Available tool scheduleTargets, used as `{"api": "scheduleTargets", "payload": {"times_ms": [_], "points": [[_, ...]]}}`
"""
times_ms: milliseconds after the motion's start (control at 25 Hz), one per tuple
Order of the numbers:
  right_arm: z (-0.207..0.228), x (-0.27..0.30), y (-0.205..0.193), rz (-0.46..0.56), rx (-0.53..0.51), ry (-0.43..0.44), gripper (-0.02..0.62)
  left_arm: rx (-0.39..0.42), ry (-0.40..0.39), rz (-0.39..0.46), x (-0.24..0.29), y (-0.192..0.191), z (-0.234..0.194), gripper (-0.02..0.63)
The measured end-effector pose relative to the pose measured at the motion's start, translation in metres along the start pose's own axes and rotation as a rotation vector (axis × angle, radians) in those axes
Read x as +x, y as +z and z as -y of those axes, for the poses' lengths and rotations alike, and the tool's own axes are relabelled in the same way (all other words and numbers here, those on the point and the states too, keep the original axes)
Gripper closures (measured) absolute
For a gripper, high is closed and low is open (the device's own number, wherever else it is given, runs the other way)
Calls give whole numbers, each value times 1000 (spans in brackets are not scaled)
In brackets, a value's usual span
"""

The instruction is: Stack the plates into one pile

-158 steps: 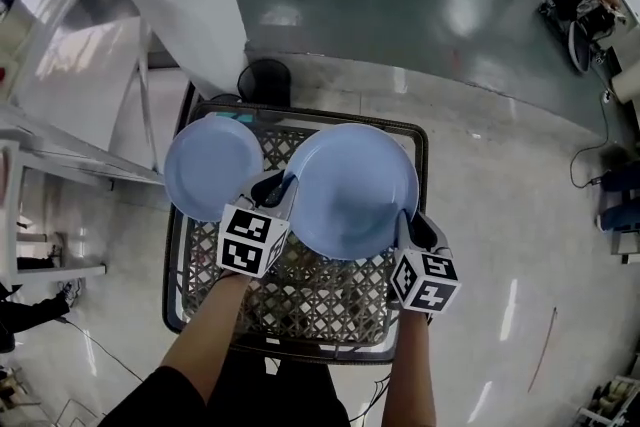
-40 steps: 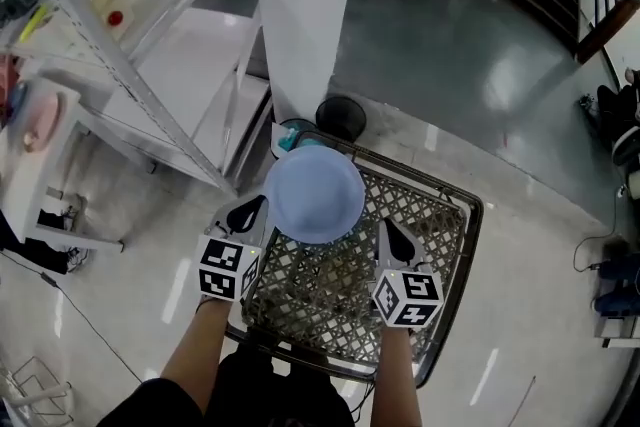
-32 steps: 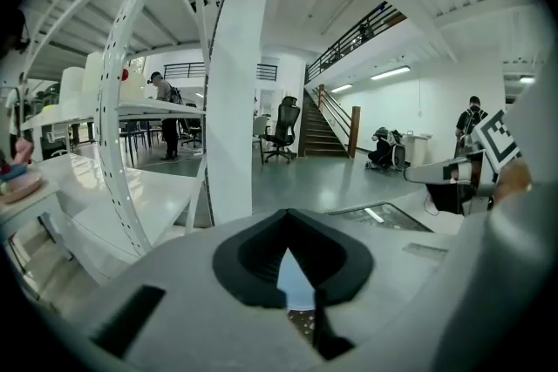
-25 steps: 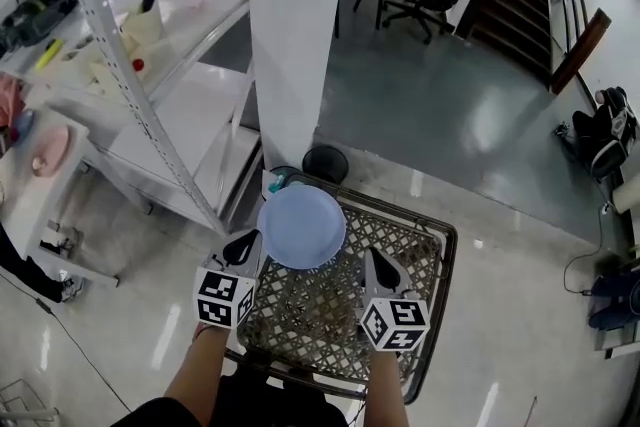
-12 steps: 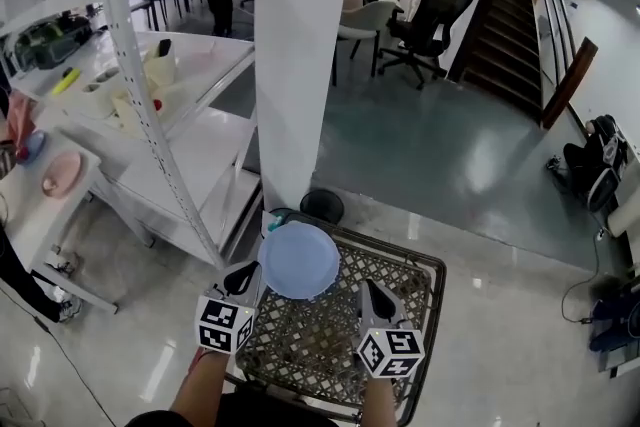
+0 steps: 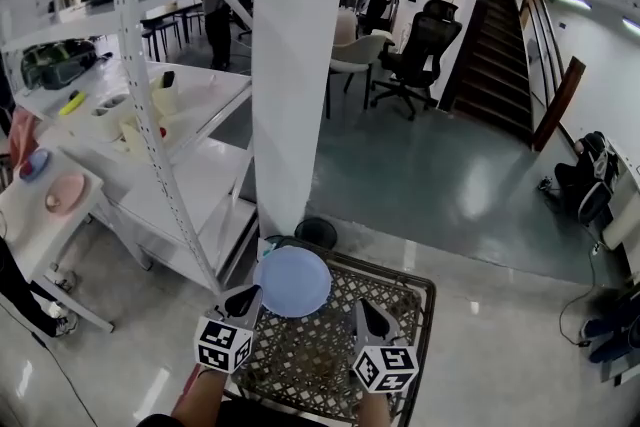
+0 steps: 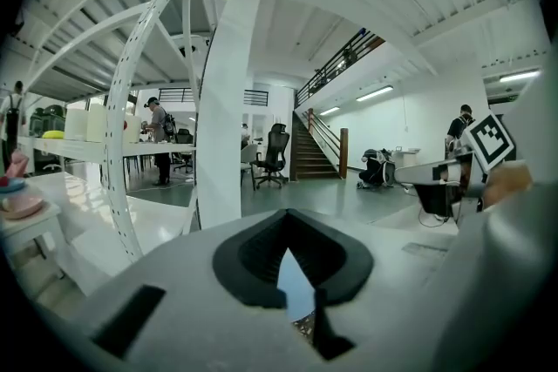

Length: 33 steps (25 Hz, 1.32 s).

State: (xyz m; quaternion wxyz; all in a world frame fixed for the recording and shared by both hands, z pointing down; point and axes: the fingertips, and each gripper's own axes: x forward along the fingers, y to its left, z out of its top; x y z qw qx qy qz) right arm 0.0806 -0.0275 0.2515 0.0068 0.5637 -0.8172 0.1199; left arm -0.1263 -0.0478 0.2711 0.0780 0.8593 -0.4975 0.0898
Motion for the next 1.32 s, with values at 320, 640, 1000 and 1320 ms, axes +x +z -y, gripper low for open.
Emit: {"api": "scheduleTargets", "payload": {"times_ms": [320, 640, 1000, 1320], "points": [[3, -14, 11, 16, -33, 9, 584, 28, 14, 33, -7, 17, 12, 607], [-3, -30, 9, 20, -51, 18, 584, 41, 18, 46, -21, 20, 25, 607], [-3, -53, 4, 11, -72, 27, 584, 60, 25, 47, -35, 14, 47, 606], [-4, -62, 1, 8, -82, 26, 584, 45, 46, 56, -47, 9, 46, 606]]}}
